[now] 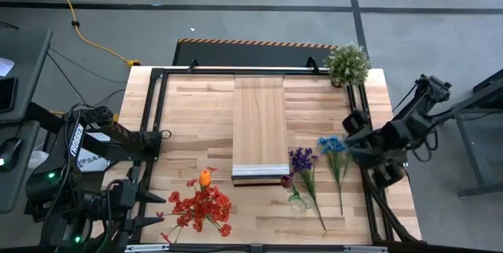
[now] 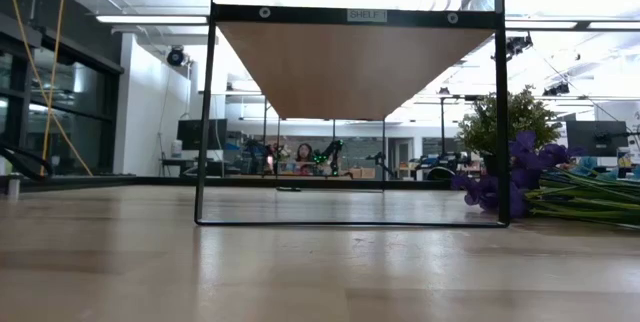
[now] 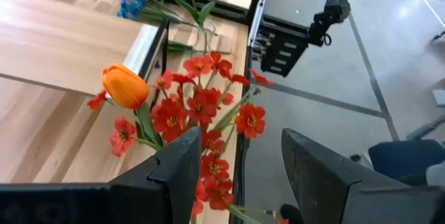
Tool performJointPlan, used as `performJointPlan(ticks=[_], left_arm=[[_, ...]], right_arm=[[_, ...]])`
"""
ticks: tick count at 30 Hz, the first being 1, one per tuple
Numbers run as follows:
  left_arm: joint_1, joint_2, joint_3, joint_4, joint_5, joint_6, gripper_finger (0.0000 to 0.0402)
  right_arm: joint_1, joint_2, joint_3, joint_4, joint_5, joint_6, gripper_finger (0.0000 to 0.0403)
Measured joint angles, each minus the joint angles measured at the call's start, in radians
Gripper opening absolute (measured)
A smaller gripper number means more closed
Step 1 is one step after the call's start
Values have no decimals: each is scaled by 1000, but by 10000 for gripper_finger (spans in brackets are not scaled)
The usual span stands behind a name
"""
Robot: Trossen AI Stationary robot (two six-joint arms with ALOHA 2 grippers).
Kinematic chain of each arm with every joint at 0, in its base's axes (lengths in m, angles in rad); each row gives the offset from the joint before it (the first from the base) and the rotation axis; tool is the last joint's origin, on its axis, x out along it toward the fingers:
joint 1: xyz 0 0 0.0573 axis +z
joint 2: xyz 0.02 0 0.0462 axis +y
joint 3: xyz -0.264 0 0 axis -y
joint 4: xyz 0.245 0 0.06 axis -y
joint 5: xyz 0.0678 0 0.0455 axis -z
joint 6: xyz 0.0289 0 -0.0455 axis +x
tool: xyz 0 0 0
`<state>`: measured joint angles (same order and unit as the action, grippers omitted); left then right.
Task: Pick and place flowers into a vace then onto a shelf
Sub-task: Put the blue flowers into the right transparent vase
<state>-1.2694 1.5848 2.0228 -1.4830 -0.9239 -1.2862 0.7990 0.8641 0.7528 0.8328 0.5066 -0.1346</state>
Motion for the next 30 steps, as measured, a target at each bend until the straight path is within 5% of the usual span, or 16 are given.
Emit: performJointPlan(ticks=[5, 9, 20, 30], left_arm=[[0, 0, 0, -2, 11, 3, 232], [0, 0, 0, -3, 43, 3, 232], [0, 0, 0, -8, 58, 3, 232], [0, 0, 0, -11, 44, 3, 232]], right_arm=[[0, -53, 0, -5, 99, -103, 108], [0, -90, 43, -90, 308, -165, 108], [0, -57, 482, -831, 844, -47, 108], [0, 14, 732, -1301, 969, 151, 108]])
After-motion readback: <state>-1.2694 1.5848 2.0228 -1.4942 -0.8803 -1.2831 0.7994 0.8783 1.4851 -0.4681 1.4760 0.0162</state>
